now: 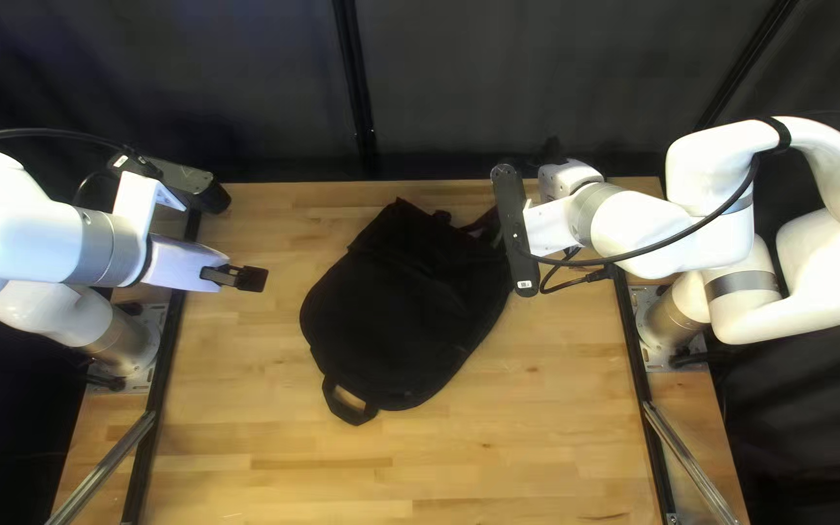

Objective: Remove a lunch box from a kids backpack

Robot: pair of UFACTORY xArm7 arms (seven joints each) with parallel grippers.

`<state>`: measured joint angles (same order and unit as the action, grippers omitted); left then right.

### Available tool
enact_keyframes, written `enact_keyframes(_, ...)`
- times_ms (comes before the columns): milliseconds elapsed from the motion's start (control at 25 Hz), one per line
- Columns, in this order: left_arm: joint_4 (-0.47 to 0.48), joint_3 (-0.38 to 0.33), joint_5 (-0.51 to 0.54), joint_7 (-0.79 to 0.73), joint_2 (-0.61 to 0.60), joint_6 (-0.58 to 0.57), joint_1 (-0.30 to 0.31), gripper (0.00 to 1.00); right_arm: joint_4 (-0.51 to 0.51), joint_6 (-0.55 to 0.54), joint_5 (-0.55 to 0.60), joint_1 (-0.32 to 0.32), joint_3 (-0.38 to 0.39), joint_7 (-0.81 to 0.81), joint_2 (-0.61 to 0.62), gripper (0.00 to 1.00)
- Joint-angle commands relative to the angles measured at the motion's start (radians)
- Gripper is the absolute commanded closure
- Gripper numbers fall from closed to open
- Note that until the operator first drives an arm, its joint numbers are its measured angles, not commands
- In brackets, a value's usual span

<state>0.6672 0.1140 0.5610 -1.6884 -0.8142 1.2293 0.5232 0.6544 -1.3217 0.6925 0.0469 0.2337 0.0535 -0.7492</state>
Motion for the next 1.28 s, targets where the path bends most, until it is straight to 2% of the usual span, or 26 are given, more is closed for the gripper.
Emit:
enact_keyframes(40,0.029,-0.044,-0.018,-0.036,0.093,0.053,0.006,0.0,0.0,0.0,0.0,0.0,0.0,0.0,0.0,0.0)
enact_keyframes(200,0.041,-0.062,-0.028,-0.05,0.134,0.081,0.009,0.0,0.0,0.0,0.0,0.0,0.0,0.0,0.0,0.0)
enact_keyframes(480,0.054,-0.093,-0.019,-0.107,0.245,0.052,0.015,0.0,0.0,0.0,0.0,0.0,0.0,0.0,0.0,0.0)
enact_keyframes(800,0.075,-0.225,0.107,-0.322,0.503,-0.007,0.044,0.0,0.0,0.0,0.0,0.0,0.0,0.0,0.0,0.0)
enact_keyframes(960,0.113,-0.285,0.19,-0.485,0.67,-0.016,0.069,0.0,0.0,0.0,0.0,0.0,0.0,0.0,0.0,0.0)
enact_keyframes(1280,0.253,-0.287,0.319,-0.654,0.955,-0.063,0.089,0.0,0.0,0.0,0.0,0.0,0.0,0.0,0.0,0.0)
